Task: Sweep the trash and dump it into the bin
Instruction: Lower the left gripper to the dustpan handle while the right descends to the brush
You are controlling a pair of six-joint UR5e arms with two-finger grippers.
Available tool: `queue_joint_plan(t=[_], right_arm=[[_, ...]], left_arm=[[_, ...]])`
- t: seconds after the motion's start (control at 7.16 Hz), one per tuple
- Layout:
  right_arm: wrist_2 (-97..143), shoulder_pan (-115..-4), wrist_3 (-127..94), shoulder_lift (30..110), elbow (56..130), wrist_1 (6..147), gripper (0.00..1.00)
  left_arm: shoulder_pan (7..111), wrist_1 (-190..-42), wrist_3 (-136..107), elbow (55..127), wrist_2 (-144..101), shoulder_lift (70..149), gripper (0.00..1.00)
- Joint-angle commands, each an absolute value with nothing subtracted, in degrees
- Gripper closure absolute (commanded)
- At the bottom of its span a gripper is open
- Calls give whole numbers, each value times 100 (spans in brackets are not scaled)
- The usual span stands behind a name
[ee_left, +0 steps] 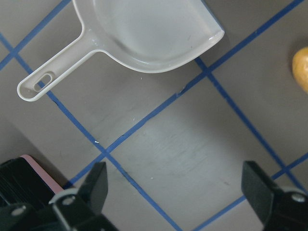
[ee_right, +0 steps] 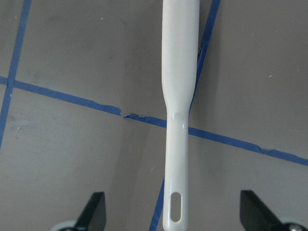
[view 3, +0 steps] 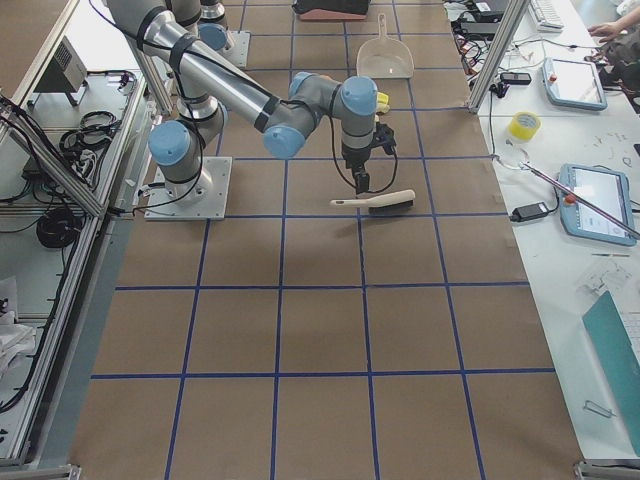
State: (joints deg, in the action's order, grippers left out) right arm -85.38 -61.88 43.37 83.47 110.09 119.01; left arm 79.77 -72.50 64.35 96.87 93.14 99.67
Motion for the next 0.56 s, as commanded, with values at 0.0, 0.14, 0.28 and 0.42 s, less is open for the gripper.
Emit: queue_joint_plan(t=[0.0,0.14,0.28,0.42], right_arm=[[-8516,-6064,4569,8219,11591,12915,3],[-8464,-6064,4857,8070,11601,12998,4],[-8446,-6064,4869,7894,11584,13095,5],[-8498,-6064,4878,7806,11610,13165,9]], left_arm=[[7787,-6395,9277,9633,9457,10693,0],[7787,-5755,9664,9633,9457,11009,0],[7787,-5304,9685,9572,9448,11343,0],[7787,-5152,9746,9484,9448,11616,0]])
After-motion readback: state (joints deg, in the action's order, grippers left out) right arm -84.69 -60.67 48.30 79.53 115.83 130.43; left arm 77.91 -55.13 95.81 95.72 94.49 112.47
